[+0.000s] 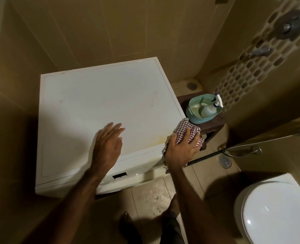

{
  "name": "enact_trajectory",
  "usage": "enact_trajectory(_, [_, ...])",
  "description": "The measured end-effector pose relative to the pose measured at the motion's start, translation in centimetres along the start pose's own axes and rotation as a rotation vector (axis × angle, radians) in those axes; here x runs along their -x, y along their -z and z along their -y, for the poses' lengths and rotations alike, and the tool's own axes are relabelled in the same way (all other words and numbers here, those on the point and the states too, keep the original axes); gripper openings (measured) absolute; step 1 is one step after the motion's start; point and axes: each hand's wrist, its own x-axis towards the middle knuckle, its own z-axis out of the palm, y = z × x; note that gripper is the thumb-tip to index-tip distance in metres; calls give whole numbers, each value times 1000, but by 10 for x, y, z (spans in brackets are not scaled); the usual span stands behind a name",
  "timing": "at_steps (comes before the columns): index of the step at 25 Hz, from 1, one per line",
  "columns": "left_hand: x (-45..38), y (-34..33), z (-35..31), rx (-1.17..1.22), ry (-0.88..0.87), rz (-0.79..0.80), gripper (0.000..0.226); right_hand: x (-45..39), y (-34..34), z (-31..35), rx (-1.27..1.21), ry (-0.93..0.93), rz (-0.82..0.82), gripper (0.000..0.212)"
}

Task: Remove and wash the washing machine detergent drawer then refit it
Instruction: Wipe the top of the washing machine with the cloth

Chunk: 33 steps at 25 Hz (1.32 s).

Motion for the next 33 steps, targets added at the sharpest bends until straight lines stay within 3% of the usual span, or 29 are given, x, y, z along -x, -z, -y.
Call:
enact_trajectory(3, [0,-4,-2,-38,3,35,37,-42,6,9,141,-14,34,67])
enact_trajectory(5, [1,-6,-1,-64,22,66,39,-62,10,12,316,115,111,70])
enact_trajectory(12, [-3,-2,2,-91,18,104,39,-99,5,37,421,484,252,69])
enact_trajectory(15, [-4,2,3,-23,35,126,40,-55,-3,39,542,675,254,69])
enact_trajectory(19, [-3,12,4,242,224,49,45,57,-27,23,343,877,254,66])
enact_trajectory(23, [13,22,11,204,207,30,43,162,-65,-10,350,1232,184,73])
enact_trajectory(25, [22,23,16,165,159,49,43,165,-75,-13,325,1398,158,77])
enact_trajectory(28, [30,24,28,132,98,64,41,119,-66,-15,331,1620,190,67])
enact_trajectory(30, [31,25,33,154,78,43,41,78,-50,-25,401,1642,200,65])
enact_trajectory(33, [33,22,34,194,44,14,40,27,-15,-43,507,1448,212,79])
